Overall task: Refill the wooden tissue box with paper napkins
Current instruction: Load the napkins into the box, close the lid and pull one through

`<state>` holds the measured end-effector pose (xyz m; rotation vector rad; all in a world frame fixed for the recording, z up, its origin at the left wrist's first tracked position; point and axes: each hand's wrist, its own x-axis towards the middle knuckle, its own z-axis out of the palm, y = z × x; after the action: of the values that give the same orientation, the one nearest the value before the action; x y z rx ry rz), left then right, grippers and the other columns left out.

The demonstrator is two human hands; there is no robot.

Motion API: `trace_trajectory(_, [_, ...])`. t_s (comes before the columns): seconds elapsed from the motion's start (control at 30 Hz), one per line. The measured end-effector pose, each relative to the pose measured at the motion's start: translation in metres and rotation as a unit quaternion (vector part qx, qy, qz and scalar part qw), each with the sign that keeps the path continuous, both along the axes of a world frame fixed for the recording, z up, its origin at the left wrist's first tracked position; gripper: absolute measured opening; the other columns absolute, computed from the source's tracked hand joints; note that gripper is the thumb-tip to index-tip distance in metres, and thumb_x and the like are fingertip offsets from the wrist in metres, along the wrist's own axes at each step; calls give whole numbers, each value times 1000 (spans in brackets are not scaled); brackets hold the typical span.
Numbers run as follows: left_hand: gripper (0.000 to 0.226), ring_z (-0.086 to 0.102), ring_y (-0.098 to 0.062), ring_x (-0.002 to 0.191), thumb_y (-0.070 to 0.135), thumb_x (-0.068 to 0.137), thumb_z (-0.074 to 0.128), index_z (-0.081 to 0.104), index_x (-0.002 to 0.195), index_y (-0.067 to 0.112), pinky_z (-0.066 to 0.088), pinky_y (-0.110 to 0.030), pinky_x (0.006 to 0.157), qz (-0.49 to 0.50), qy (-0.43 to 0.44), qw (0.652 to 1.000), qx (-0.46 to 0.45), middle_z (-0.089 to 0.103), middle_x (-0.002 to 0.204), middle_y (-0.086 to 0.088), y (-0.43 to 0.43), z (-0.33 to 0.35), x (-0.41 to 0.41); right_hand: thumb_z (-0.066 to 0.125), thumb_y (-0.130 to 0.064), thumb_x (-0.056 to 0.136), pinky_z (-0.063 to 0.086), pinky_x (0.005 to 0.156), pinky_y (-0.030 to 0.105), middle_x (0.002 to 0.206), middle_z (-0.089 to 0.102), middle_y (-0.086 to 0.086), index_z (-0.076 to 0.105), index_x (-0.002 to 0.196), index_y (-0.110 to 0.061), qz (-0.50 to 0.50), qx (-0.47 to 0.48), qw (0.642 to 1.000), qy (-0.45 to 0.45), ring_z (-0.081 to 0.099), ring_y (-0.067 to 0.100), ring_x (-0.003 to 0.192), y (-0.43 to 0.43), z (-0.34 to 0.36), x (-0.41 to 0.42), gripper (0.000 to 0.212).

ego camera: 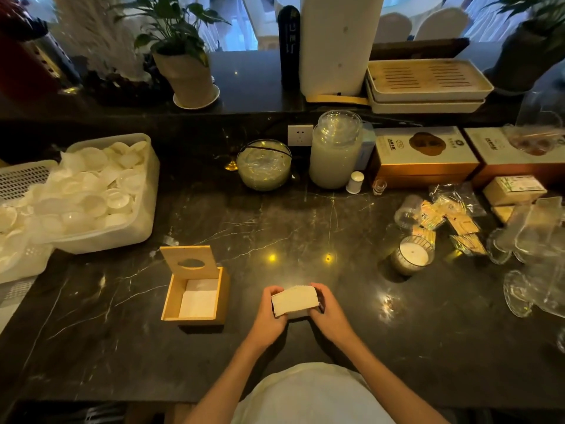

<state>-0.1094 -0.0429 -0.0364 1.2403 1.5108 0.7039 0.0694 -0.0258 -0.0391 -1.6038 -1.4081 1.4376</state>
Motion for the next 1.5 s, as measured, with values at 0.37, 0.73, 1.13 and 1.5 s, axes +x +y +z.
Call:
trace_trajectory(0.37, [60,45,-9,129,-2,90,62,32,133,28,43,-17,101,11,-3,1000,14,47,132,3,-9,-8,2,67,-6,89,39,106,28,139,43,-9,25,152,-23,29,-3,1000,0,38,6,131,-6,1,-2,77])
trace_trajectory(0.73, [63,46,-13,128,-6,91,58,27,136,24,47,-12,96,50,-34,998,25,44,134,-1,-6,-6,11,64,0,89,46,88,7,121,56,-9,47,126,-22,-33,47,998,14,53,9,118,-10,2,-14,46])
trace_trajectory(1.13, [42,46,-9,125,12,91,65,47,124,29,43,-13,92,-23,13,1000,2,51,129,4,-2,-2,-13,67,-9,89,44,89,13,123,56,-15,51,124,-30,64,17,995,-81,49,3,119,-1,7,8,43])
trace_trajectory(1.5, [40,60,-27,120,26,96,62,47,131,15,58,-39,89,-25,-260,933,-246,57,132,-12,6,53,-35,81,-28,76,52,98,46,135,55,15,48,135,-20,142,-349,899,222,57,31,123,14,55,36,68])
